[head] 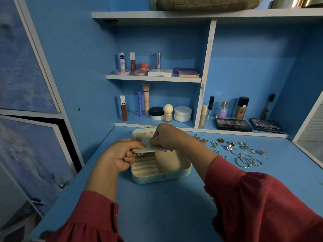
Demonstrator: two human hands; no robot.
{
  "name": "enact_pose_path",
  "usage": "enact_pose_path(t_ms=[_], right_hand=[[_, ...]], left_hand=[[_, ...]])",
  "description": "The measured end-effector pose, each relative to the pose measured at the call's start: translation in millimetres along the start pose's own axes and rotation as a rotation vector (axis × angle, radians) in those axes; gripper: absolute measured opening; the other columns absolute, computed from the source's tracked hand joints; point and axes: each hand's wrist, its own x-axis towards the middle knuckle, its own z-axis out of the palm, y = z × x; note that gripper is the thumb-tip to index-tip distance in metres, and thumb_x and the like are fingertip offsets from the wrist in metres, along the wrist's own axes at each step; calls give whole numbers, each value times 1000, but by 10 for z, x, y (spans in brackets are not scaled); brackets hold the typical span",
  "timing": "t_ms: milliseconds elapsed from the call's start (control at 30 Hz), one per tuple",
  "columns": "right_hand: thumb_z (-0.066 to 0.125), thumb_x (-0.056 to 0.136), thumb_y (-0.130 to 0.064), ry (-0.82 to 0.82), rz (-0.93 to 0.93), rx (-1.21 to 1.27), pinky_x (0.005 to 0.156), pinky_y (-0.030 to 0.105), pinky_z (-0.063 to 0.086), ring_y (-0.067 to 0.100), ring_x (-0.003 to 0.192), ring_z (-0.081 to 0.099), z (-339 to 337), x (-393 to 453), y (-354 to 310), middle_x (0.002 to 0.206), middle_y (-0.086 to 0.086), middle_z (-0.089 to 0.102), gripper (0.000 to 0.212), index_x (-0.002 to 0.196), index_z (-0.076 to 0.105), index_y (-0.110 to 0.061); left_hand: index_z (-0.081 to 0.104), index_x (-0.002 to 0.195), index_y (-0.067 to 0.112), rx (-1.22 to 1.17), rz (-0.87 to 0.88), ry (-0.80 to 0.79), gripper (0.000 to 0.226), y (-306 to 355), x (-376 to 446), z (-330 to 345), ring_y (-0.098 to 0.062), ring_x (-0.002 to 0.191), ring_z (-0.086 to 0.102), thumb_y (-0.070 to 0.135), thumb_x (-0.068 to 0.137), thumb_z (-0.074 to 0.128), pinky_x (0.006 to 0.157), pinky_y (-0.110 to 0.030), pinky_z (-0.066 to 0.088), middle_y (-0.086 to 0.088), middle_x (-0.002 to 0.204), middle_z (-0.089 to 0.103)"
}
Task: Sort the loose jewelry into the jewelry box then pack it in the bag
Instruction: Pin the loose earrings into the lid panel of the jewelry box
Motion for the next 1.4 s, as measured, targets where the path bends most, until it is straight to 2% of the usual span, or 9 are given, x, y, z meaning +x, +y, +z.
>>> enact_pose_path(t_ms=[100, 200, 333, 500, 600, 800, 1033, 1167, 1400], right_hand=[[56, 90, -22, 26, 9, 67, 49, 24, 44, 17, 49, 50, -34, -7, 6, 67, 8, 57, 21, 94, 61, -2], [61, 85, -16, 131, 0, 155, 61, 29, 43, 20, 66, 52, -45, 26, 8, 90, 22, 66, 27, 102, 67, 4], [62, 83, -10, 159, -55, 207, 61, 21, 46, 16, 73, 58, -51, 46, 34, 91, 7, 70, 16, 94, 72, -5], [65, 83, -9, 96, -68, 205, 72, 28, 52, 22, 89, 65, -50, 49, 35, 97, 7, 72, 17, 98, 75, -9], [69, 82, -8, 67, -87, 203, 65, 20, 46, 17, 91, 62, -65, 24, 22, 102, 3, 70, 18, 98, 75, -14], [75, 78, -7, 74, -84, 245, 69, 22, 48, 15, 90, 62, -58, -1, 17, 98, 0, 69, 20, 95, 74, -17], [75, 78, -8, 38, -52, 225, 41, 18, 43, 13, 60, 56, -58, -26, -4, 88, 1, 65, 18, 93, 73, -17], [74, 78, -7, 74, -96, 248, 55, 16, 42, 11, 77, 58, -54, -18, 0, 93, -1, 66, 19, 96, 74, -14], [75, 78, -8, 43, -84, 197, 52, 19, 41, 10, 72, 56, -48, -9, -5, 89, -1, 64, 19, 96, 74, -15]], left_hand=[[55, 88, 10, -2, -1, -7, 18, 3, -5, 0, 0, 24, 25, -8, 88, 52, 26, -10, 17, 4, 42, 45], [56, 88, 10, -6, -2, -4, 18, 3, -2, 2, 0, 24, 25, -8, 88, 52, 26, -10, 17, 4, 43, 45], [56, 86, 11, -16, -4, 3, 19, -1, 3, -2, 0, 24, 24, -8, 88, 52, 27, -9, 16, 3, 45, 46], [57, 86, 10, -14, -4, 3, 19, 4, -5, 0, 0, 24, 25, -8, 87, 53, 27, -9, 17, 3, 45, 46], [56, 86, 11, -13, -4, -2, 19, 8, -9, 3, -1, 24, 24, -8, 88, 52, 26, -9, 17, 4, 43, 44], [54, 86, 11, -18, 0, -7, 20, 13, -26, 19, 0, 23, 25, -9, 88, 50, 26, -9, 16, 4, 41, 43], [54, 86, 10, -13, 1, -11, 20, 16, -43, 30, 0, 23, 25, -9, 89, 49, 27, -8, 16, 4, 41, 48], [54, 86, 10, -17, -2, -14, 19, 14, -36, 19, 0, 23, 26, -8, 88, 50, 27, -9, 16, 3, 42, 47], [55, 88, 10, -17, -3, -9, 19, 12, -16, 12, 0, 24, 26, -9, 88, 52, 27, -8, 17, 3, 43, 46]])
